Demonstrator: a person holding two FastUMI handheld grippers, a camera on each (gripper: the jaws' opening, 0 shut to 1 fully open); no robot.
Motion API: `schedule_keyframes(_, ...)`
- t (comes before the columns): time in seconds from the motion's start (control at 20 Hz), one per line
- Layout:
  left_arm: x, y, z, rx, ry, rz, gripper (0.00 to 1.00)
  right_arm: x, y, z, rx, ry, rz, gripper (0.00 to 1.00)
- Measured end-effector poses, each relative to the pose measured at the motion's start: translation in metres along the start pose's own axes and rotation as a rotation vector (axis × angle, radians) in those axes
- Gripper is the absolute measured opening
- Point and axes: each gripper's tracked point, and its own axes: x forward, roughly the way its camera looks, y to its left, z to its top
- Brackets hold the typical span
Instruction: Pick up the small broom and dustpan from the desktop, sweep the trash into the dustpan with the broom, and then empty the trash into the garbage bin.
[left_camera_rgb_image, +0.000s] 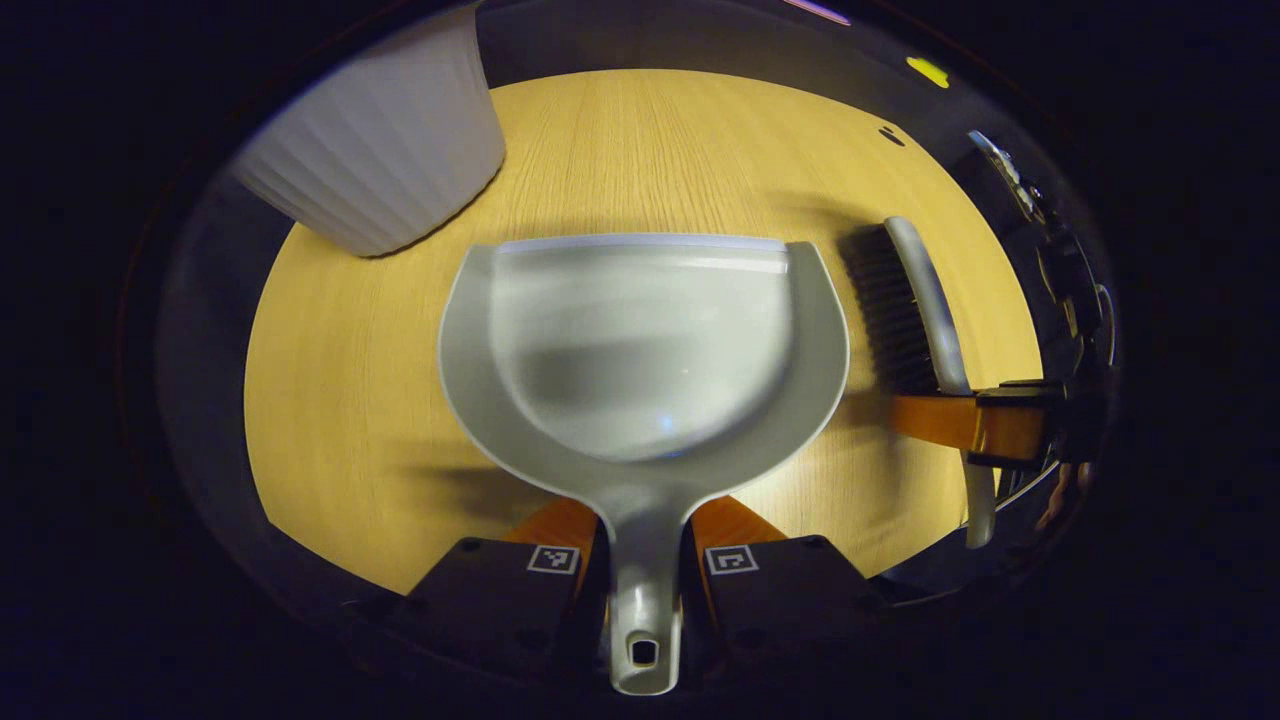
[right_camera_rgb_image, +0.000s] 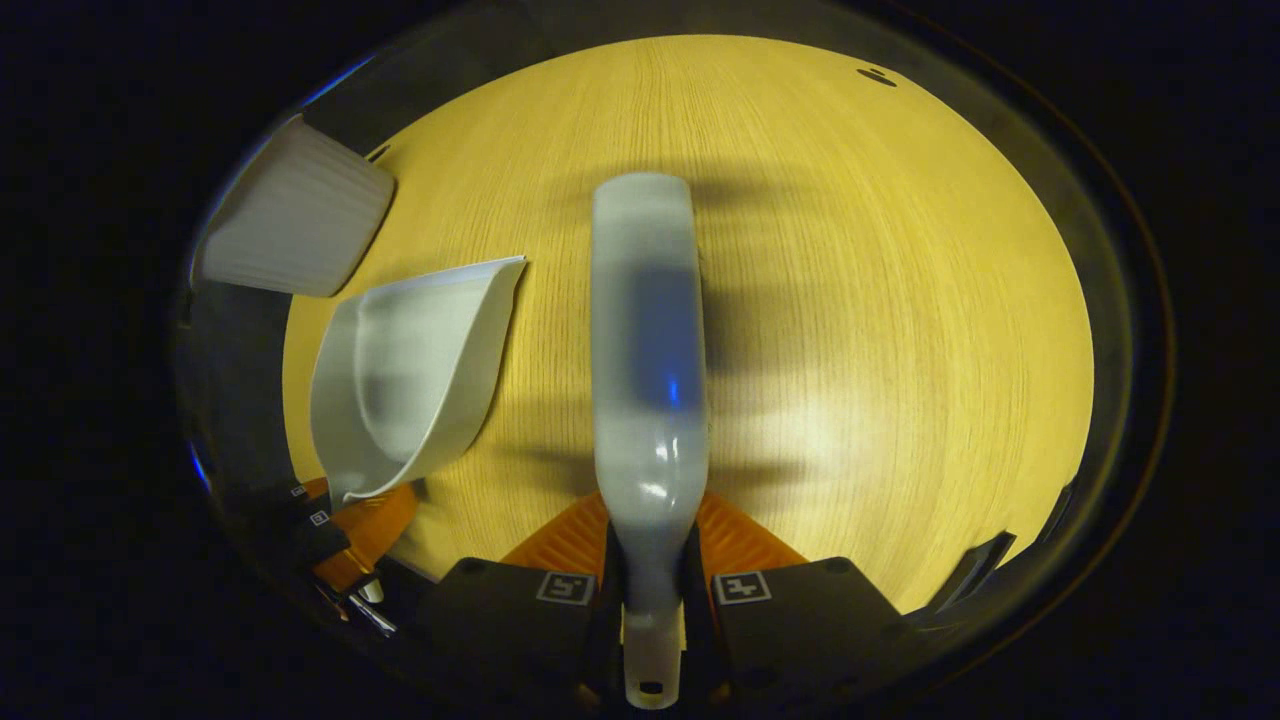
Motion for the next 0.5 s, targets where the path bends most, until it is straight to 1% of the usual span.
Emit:
schedule_keyframes(0.05,0.001,-0.001,-0.004,-0.012,0.028,-0.005,0.29,-0.001,0.001,0.003,-0.032,0.003,-0.020,0.29)
schedule_keyframes(0.1,-0.002,-0.004,-0.005,-0.025,0.047,-0.012,0.29,0.000,0.000,0.004,-0.072,0.010,-0.045,0.31)
schedule_keyframes(0.15,-0.002,-0.005,-0.003,-0.033,0.040,-0.015,0.29,0.001,-0.003,0.002,-0.103,0.008,-0.059,0.31)
schedule_keyframes(0.2,-0.001,-0.006,-0.004,-0.034,0.044,-0.019,0.30,0.000,-0.005,0.002,-0.115,0.007,-0.060,0.33)
schedule_keyframes(0.25,-0.001,-0.006,-0.003,-0.034,0.045,-0.020,0.30,-0.001,-0.003,0.002,-0.107,0.005,-0.052,0.32)
schedule_keyframes(0.3,0.002,-0.008,-0.004,-0.031,0.048,-0.026,0.31,-0.005,-0.002,0.002,-0.091,0.005,-0.038,0.23)
schedule_keyframes(0.35,0.002,-0.010,-0.005,-0.031,0.049,-0.036,0.31,-0.009,0.001,0.001,-0.072,0.002,-0.019,0.48)
schedule_keyframes(0.4,0.000,-0.014,-0.008,-0.038,0.057,-0.057,0.31,-0.016,0.004,0.001,-0.060,-0.003,-0.002,0.51)
schedule_keyframes(0.45,-0.002,-0.018,-0.012,-0.040,0.064,-0.077,0.50,-0.022,0.010,0.000,-0.060,-0.011,0.020,0.67)
schedule_keyframes(0.5,-0.010,-0.018,-0.013,-0.032,0.061,-0.082,0.69,-0.028,0.017,0.002,-0.063,-0.030,0.039,0.84)
